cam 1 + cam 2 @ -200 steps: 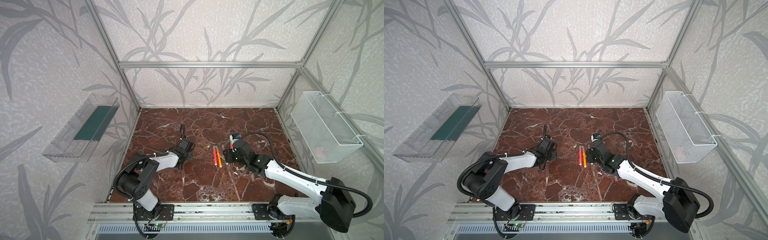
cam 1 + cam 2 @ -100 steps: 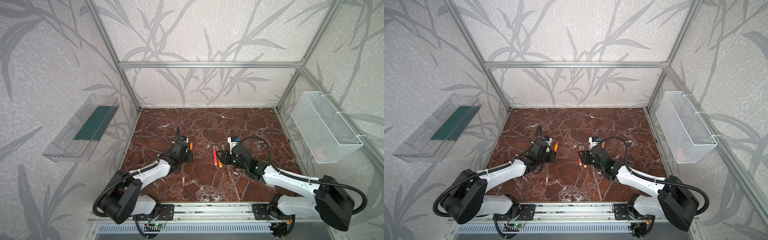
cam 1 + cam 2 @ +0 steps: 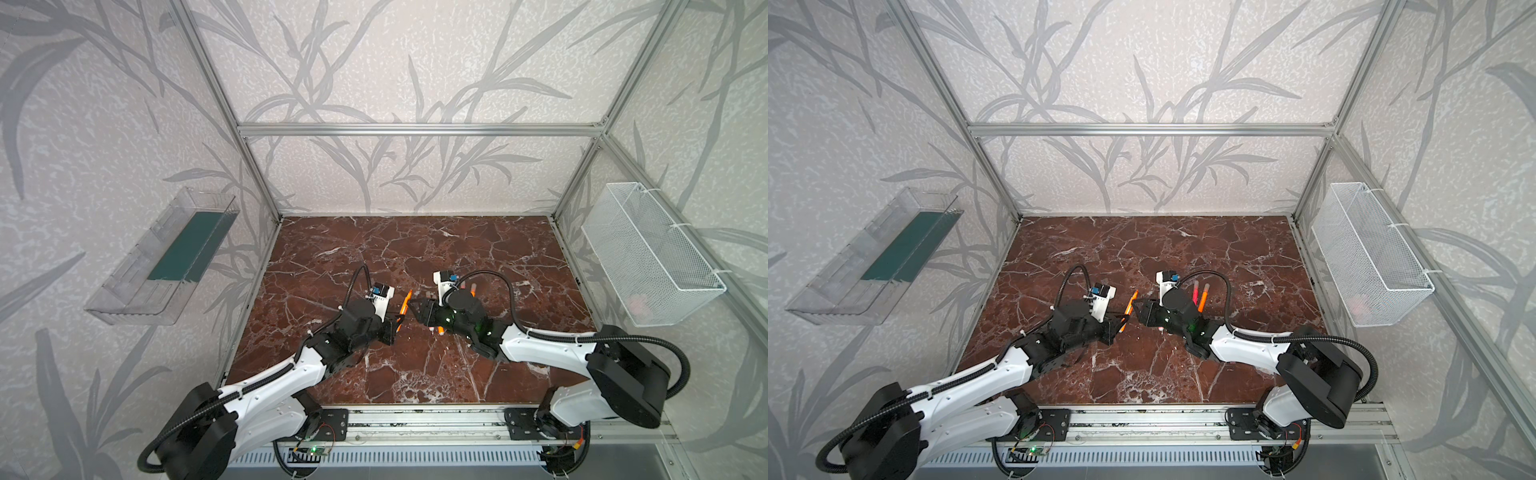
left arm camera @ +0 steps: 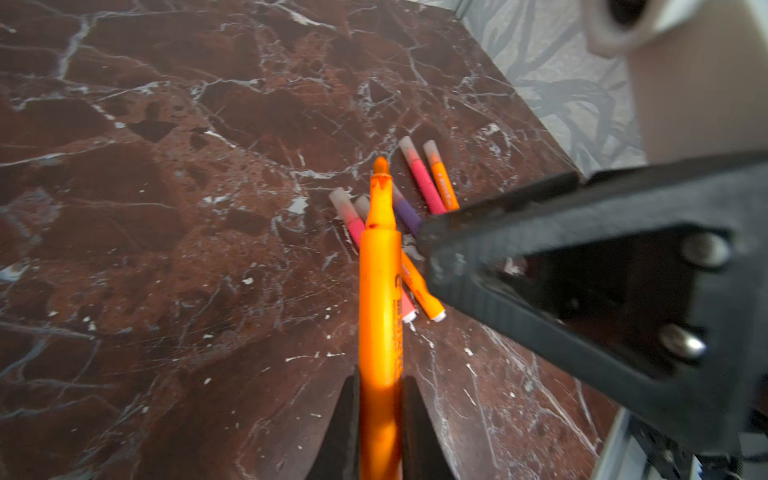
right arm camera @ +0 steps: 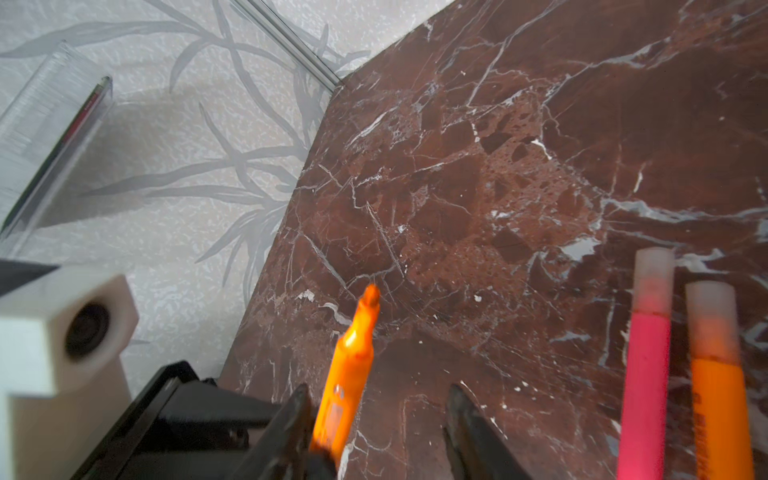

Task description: Insert the pens into the pen caps

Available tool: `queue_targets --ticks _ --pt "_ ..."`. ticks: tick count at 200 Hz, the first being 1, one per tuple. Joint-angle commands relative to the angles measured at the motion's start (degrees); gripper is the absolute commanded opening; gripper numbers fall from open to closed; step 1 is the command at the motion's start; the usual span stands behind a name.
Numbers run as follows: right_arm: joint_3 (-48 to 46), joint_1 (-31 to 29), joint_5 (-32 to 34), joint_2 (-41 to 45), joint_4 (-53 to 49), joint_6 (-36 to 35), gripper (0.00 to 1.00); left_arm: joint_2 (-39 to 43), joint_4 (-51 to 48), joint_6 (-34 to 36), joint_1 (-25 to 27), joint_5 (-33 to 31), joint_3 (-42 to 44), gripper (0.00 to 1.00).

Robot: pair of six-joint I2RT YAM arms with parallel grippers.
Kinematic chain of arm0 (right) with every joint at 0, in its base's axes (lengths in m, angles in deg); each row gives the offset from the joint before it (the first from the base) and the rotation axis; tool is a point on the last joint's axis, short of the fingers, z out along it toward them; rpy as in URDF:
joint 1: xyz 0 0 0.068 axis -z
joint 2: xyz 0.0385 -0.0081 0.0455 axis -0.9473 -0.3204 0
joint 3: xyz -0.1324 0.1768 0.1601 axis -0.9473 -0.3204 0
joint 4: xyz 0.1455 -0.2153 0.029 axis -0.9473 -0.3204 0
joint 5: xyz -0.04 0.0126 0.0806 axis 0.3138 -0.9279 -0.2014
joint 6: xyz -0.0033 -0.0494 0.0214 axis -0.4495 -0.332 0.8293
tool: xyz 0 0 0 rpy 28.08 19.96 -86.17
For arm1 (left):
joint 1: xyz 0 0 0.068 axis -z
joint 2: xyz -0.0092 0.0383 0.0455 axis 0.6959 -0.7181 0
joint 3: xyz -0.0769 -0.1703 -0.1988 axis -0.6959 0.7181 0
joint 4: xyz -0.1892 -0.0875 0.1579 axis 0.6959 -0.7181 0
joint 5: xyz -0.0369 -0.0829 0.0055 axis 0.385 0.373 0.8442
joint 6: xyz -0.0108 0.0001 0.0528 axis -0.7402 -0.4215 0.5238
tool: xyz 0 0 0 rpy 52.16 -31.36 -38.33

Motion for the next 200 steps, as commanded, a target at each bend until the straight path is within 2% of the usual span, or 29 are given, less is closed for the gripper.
queue_targets --ticks 1,36,86,145,167,183,200 --pt "0.89 -0.34 -0.3 -0.67 4.58 1.16 0.52 2.27 3.08 1.64 0.86 1.38 1.3 0.0" --pt "0.94 -0.78 0.17 -0.72 4.83 1.91 0.51 4.1 4.38 1.73 1.24 3.28 2.21 0.0" --pt "0.87 -2.39 0.03 -0.79 6.23 2.56 0.42 3.44 6.55 1.32 1.5 4.14 2.55 0.0" --pt "0.88 -2.89 0.78 -1.31 6.05 3.19 0.19 2.73 7.94 1.13 1.62 5.71 2.69 0.01" --pt "1.65 -3.05 0.94 -1.31 4.24 3.2 0.08 2.72 7.86 1.59 1.59 5.41 2.79 0.07" --pt "1.61 -3.62 1.89 -1.31 4.19 3.41 0.04 2.43 7.66 2.15 1.66 4.29 2.78 0.16" --pt "1.95 -4.4 2.99 -1.22 3.06 3.57 0.01 1.83 6.75 2.86 1.88 3.17 2.14 0.19"
